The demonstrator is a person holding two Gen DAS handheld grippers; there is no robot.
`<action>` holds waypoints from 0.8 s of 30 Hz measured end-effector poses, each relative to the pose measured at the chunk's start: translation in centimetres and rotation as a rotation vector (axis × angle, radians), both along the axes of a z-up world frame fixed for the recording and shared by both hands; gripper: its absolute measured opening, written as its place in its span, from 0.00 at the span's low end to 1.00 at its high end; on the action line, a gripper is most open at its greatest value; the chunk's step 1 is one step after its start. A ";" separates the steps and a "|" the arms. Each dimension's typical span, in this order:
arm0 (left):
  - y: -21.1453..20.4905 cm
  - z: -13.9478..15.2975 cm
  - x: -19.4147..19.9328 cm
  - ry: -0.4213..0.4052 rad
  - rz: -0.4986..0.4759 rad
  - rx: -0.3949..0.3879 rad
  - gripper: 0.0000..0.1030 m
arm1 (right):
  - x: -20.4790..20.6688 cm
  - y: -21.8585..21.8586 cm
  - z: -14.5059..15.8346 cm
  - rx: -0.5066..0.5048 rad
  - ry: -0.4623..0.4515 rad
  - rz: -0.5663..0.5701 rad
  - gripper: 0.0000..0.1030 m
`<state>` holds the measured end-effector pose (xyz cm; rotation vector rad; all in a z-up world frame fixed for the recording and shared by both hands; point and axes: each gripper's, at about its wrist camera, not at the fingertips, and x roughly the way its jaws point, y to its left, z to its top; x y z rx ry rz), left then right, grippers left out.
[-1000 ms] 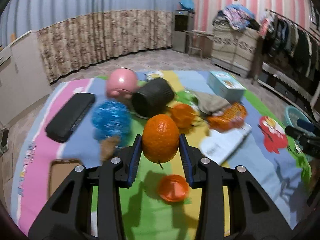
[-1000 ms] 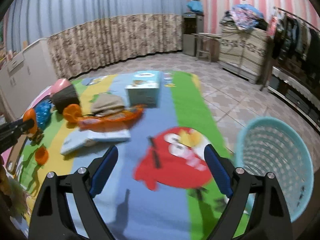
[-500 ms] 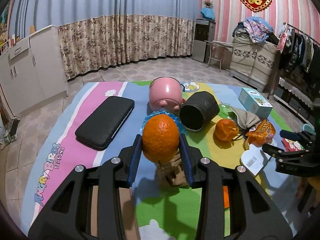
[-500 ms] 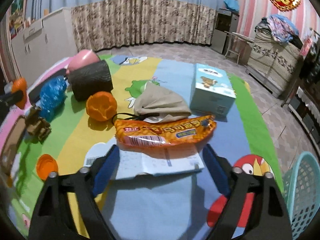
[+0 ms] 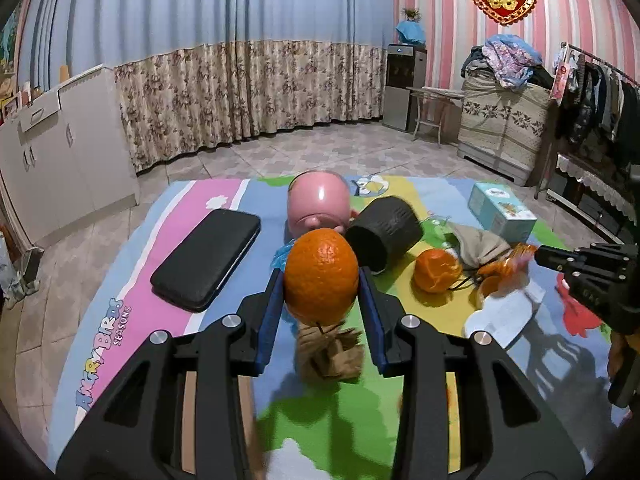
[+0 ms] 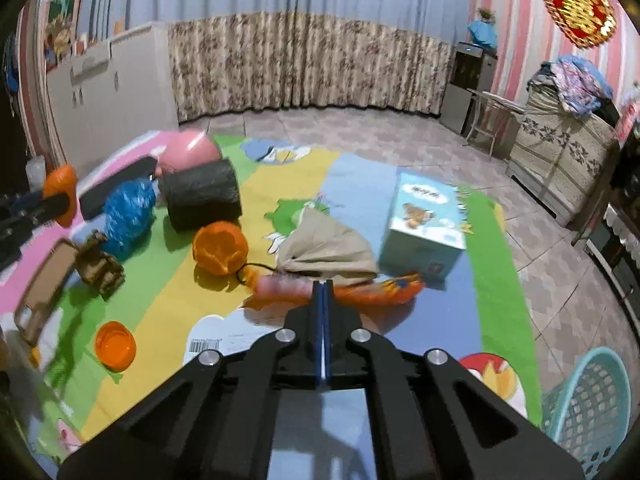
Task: Collect trash
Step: 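Grasp the orange with the left tool while the right tool grasps the orange chip bag, then carry the orange and chip bag over the basket and release both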
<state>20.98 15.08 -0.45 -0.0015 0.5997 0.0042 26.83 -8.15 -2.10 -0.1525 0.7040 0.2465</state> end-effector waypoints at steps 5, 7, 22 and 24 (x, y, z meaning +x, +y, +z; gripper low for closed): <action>-2.1 1.3 -0.6 -0.031 -0.025 0.009 0.35 | -1.4 -3.2 1.1 0.048 -0.001 -0.015 0.00; -2.6 1.5 -0.9 -0.037 -0.035 0.007 0.35 | -1.5 -3.7 0.7 0.056 0.032 -0.008 0.02; -0.1 -0.4 -0.5 0.011 0.008 -0.007 0.35 | 2.1 3.5 -3.9 -0.024 0.136 0.075 0.33; 0.3 -0.5 -0.6 0.015 0.015 -0.009 0.35 | 2.4 3.1 -3.6 0.008 0.136 0.067 0.11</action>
